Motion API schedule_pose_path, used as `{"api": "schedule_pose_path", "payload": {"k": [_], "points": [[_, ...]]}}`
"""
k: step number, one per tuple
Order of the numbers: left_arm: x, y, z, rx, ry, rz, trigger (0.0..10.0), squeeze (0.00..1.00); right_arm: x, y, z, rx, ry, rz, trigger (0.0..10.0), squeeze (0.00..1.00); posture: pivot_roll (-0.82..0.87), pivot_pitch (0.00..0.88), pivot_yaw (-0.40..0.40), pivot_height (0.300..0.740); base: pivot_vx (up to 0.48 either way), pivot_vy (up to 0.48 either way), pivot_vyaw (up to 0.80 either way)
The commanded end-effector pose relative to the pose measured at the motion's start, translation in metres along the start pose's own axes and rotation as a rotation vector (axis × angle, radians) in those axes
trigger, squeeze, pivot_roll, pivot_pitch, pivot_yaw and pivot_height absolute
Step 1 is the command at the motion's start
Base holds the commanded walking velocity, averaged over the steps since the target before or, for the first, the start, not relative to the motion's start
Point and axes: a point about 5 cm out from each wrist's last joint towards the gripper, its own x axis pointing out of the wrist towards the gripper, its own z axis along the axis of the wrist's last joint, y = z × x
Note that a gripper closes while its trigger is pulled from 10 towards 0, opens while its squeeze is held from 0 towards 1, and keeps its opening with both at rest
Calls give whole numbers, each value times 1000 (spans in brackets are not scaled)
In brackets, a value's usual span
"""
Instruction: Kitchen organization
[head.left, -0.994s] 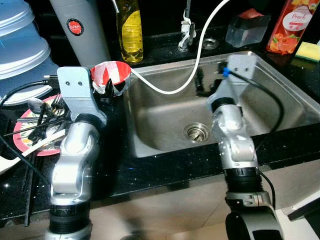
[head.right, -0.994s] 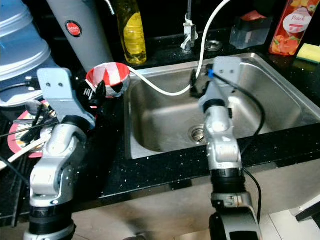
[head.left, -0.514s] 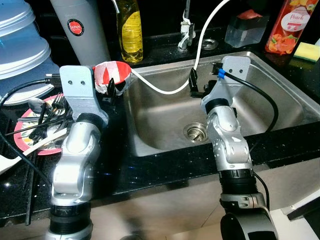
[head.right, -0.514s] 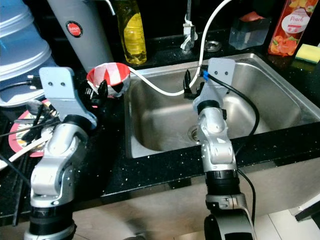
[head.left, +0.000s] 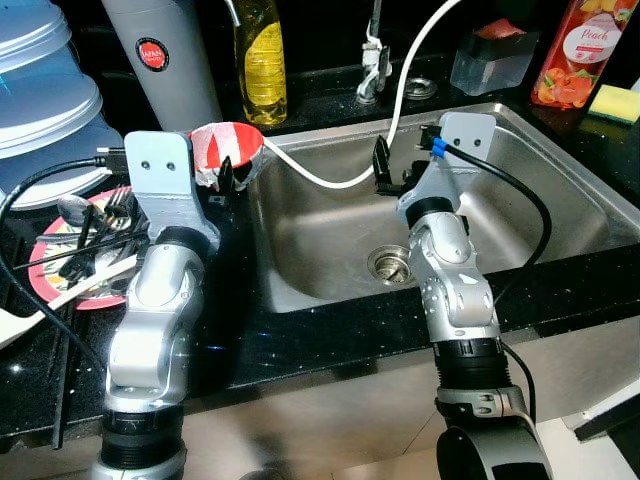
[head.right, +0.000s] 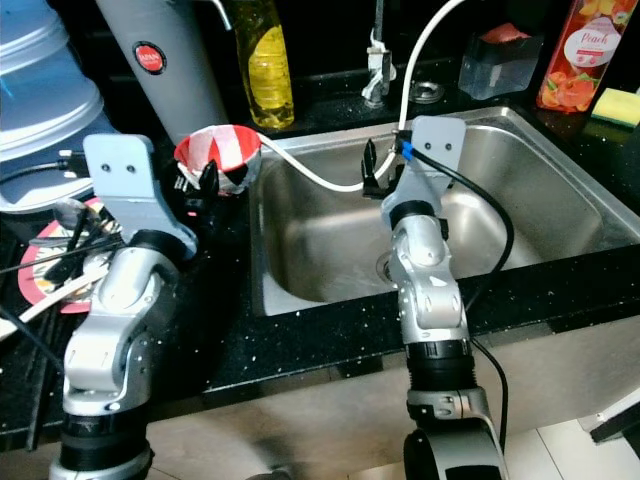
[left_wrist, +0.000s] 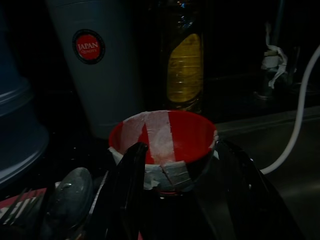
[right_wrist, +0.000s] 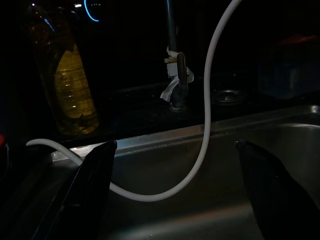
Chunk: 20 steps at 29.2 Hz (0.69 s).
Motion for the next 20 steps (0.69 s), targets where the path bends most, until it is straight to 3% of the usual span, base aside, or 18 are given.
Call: {"api": "schedule_pose_path", "payload": {"k": [1,20], "points": [[-1,6,0,31,-1,20,10000,0,0,8,-2,5,4,32,10000,0,85,0,74,740,0,0,0],[-1,2,-2,30,10,9,10000,0,-8,10,-6,9,26,32,10000,0,66,0,85,740,0,-26,0]]}}
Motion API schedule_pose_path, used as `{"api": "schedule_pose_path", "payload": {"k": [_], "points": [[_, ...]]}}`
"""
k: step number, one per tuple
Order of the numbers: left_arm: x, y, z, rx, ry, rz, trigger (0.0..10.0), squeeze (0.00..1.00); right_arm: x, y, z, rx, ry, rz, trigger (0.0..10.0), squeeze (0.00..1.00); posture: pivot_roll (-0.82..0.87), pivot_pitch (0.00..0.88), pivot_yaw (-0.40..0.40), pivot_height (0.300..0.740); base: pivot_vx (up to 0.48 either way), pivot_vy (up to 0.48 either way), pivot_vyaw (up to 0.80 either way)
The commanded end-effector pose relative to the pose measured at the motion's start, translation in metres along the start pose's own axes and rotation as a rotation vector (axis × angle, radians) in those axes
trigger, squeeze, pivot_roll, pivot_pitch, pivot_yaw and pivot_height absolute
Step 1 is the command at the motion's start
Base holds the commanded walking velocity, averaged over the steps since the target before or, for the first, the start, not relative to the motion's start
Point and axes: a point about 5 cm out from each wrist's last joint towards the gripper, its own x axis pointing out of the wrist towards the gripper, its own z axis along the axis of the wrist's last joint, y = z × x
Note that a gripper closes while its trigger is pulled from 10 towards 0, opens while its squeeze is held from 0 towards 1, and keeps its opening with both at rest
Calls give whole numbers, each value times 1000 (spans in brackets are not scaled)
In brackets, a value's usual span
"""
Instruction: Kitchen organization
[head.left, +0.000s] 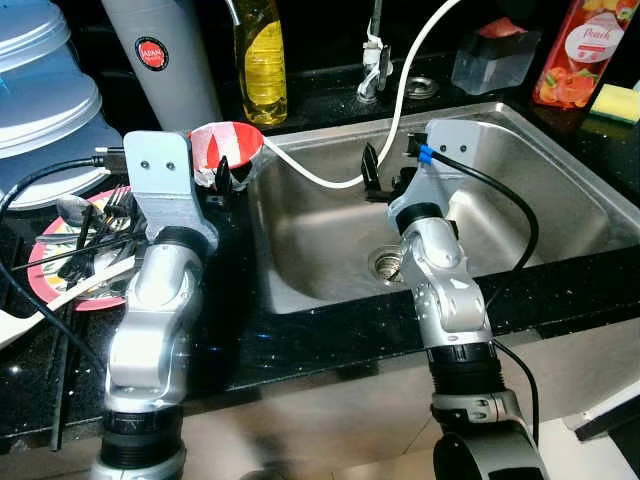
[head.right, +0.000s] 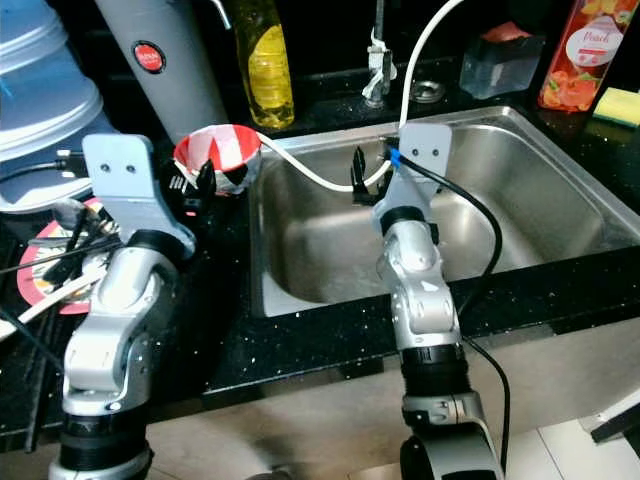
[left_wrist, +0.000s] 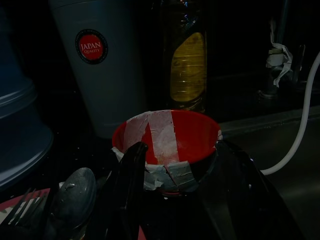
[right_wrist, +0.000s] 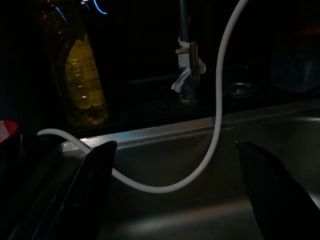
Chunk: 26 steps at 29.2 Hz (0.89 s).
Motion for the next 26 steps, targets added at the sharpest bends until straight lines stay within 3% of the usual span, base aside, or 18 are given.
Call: {"api": "schedule_pose_path", "payload": {"k": [1,13,26], "points": [[0,1,-2,17,12,3,10000,0,-3,0,0,1,7,1,10000,0,63,0,85,740,0,-247,0],[3,-3,-3,10,14,-8,10000,0,-4,-4,1,-10,4,-13,10000,0,48,0,88,740,0,-243,0],[2,0,-3,18,10,1,10000,0,-2,-2,2,-7,4,-9,10000,0,60,0,86,740,0,0,0]]}}
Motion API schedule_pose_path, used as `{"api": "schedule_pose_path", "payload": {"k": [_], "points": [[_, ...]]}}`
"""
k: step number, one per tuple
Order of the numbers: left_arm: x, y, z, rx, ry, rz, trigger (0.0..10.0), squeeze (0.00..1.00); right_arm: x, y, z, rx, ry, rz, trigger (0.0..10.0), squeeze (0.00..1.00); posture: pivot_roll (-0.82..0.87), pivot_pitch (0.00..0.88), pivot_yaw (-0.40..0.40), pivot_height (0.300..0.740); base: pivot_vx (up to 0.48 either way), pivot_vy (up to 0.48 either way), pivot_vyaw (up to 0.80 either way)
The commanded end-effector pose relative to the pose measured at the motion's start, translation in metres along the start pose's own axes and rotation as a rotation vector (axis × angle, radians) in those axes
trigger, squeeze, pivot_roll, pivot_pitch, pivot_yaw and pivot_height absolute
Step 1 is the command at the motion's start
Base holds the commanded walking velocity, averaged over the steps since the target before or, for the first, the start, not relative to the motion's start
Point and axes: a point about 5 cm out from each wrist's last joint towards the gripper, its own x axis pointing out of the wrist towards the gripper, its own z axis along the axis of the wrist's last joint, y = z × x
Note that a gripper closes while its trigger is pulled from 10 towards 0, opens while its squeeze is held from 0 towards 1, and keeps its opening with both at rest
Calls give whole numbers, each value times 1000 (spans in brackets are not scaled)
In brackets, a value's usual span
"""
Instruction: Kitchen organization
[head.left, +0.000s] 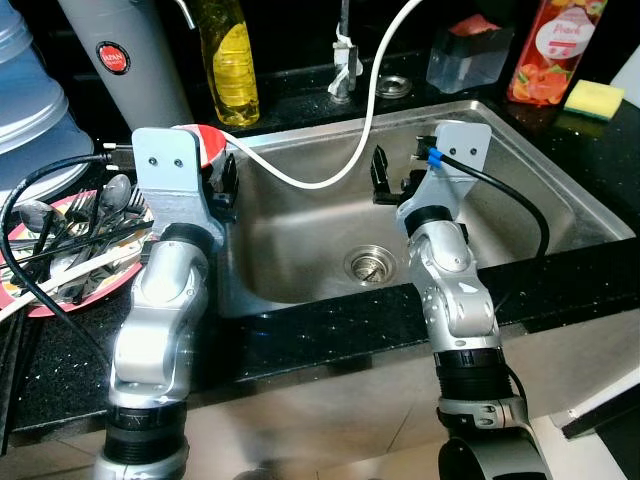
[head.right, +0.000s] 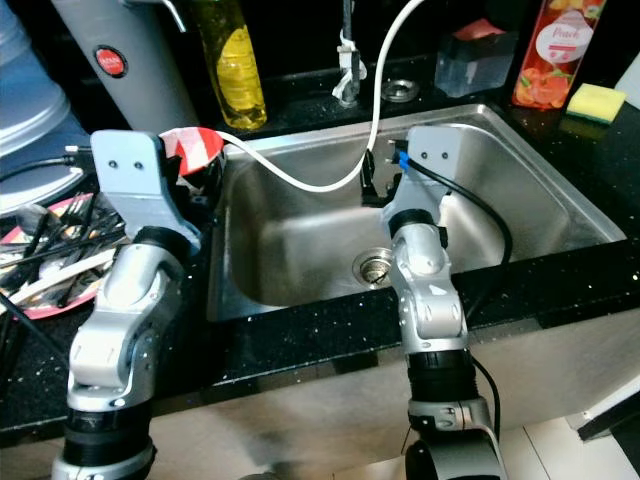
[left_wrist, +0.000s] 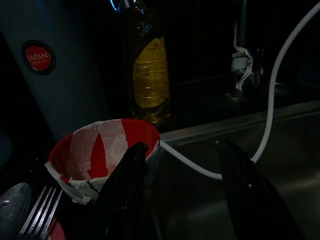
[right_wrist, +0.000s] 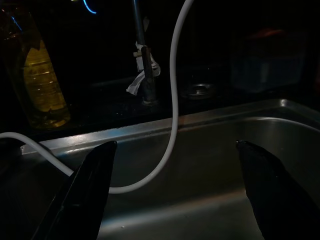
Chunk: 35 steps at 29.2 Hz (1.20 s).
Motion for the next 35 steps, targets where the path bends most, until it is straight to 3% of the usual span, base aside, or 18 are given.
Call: {"api": "schedule_pose_path", "payload": {"k": [1,35], "points": [[-1,5,-4,17,16,19,10000,0,0,4,0,7,4,13,10000,0,60,0,86,740,0,0,0],[3,4,-4,13,8,17,10000,0,3,5,2,1,4,21,10000,0,52,0,77,740,0,0,0]]}}
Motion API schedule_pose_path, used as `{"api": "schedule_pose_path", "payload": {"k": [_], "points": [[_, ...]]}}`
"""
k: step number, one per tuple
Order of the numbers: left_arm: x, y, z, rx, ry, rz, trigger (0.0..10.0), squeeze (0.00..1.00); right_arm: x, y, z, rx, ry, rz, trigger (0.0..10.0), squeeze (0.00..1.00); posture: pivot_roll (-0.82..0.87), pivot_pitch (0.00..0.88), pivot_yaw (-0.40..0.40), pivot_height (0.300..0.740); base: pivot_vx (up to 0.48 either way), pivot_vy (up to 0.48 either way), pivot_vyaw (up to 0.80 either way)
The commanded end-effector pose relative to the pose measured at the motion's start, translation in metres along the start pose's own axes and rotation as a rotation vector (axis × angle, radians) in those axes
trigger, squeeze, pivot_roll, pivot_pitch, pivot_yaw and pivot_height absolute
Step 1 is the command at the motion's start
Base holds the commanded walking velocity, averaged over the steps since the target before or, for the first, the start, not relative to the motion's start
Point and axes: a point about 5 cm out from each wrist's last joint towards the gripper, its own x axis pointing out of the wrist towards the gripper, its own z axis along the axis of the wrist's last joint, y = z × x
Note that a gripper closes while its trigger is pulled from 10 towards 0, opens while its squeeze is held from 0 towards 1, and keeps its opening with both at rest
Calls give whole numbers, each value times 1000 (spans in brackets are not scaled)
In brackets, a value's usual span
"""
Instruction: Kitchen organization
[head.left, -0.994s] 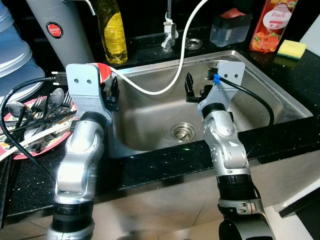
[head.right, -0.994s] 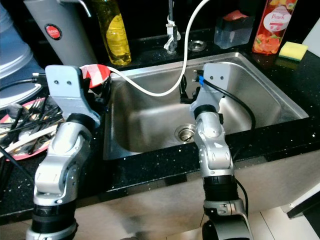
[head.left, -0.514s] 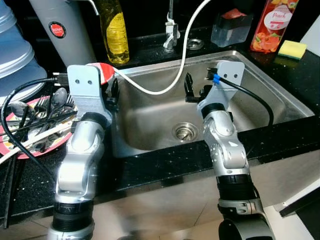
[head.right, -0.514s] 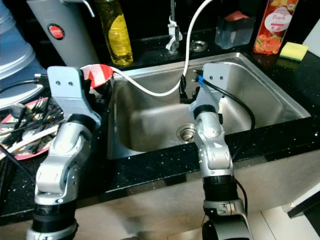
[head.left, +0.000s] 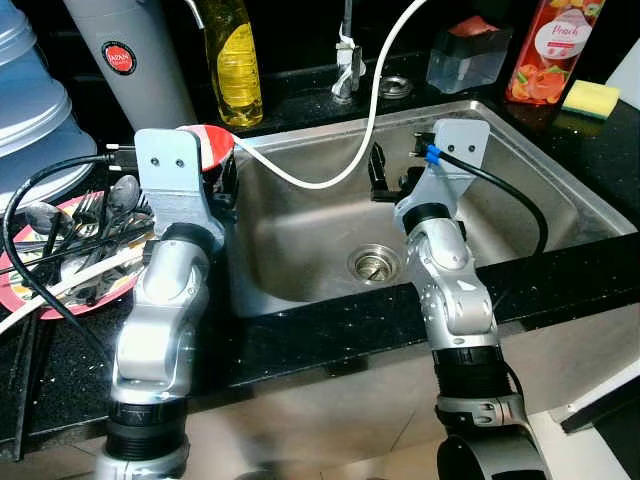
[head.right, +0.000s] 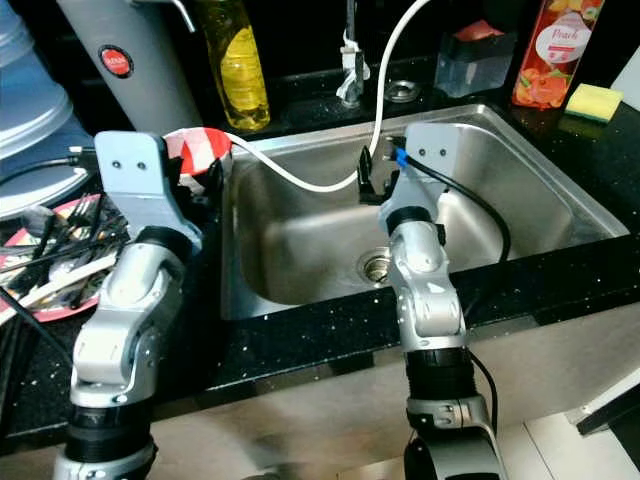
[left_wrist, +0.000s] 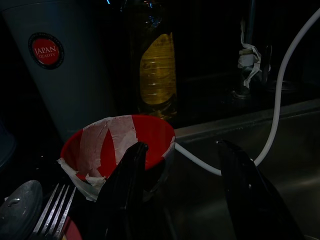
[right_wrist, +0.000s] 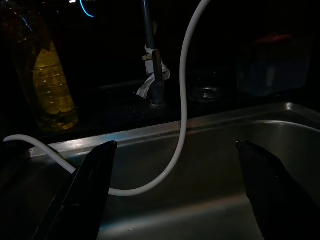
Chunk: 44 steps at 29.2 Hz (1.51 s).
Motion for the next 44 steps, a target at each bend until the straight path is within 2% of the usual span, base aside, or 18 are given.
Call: {"api": "schedule_pose_path", "payload": {"k": [1,25,44], "points": [[0,3,-1,14,0,15,10000,0,1,4,-1,6,14,15,10000,0,52,0,75,740,0,0,0],[-1,2,-1,15,-6,18,10000,0,0,6,-2,7,14,26,10000,0,57,0,69,740,0,0,0],[-2,3,-1,14,-6,21,10000,0,1,7,-3,9,18,32,10000,0,62,0,66,740,0,-283,0]]}}
